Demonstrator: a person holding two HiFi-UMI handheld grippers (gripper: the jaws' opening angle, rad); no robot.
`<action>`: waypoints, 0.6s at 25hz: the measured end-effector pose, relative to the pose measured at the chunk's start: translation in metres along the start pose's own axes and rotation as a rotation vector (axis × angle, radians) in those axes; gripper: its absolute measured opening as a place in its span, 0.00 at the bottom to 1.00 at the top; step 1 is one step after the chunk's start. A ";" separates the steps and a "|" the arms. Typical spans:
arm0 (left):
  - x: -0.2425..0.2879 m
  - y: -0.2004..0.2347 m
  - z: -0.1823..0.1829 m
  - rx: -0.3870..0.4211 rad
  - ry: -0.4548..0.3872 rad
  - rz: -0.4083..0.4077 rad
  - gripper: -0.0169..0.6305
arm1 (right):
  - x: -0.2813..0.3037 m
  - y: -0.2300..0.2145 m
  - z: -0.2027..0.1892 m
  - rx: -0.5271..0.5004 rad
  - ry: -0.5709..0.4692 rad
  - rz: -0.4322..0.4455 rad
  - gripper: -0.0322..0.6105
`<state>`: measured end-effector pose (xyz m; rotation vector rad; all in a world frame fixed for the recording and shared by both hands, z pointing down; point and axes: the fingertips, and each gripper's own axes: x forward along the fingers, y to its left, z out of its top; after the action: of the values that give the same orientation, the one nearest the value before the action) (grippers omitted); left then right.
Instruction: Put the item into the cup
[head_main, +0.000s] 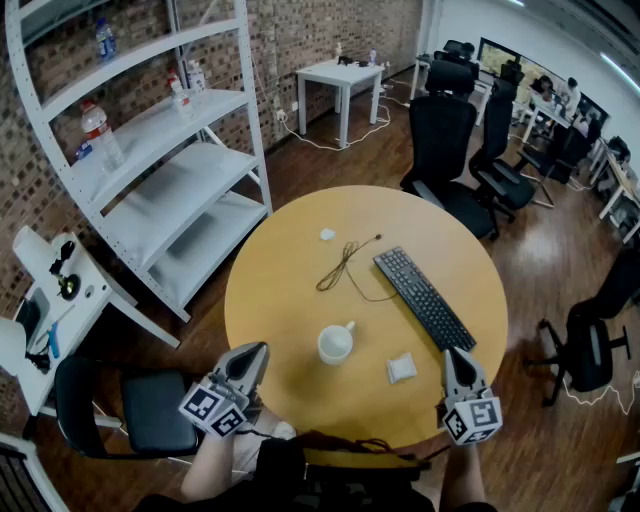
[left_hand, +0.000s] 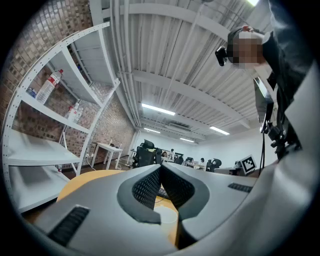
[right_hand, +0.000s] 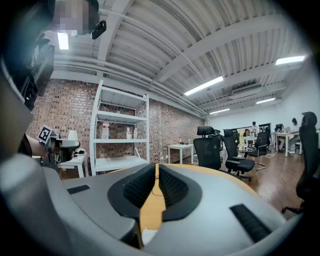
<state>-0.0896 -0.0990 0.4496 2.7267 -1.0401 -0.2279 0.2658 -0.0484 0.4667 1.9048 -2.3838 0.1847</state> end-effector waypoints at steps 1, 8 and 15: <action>0.001 0.000 -0.001 -0.001 0.001 0.000 0.02 | 0.004 0.001 -0.007 -0.013 0.039 0.012 0.14; 0.004 0.002 -0.010 -0.018 0.020 0.007 0.02 | 0.034 0.003 -0.074 -0.046 0.327 0.056 0.35; 0.000 0.009 -0.020 -0.039 0.067 0.032 0.02 | 0.056 0.006 -0.192 -0.006 0.700 0.063 0.67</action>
<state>-0.0915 -0.1026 0.4717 2.6619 -1.0485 -0.1495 0.2462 -0.0728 0.6639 1.4273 -1.9486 0.7117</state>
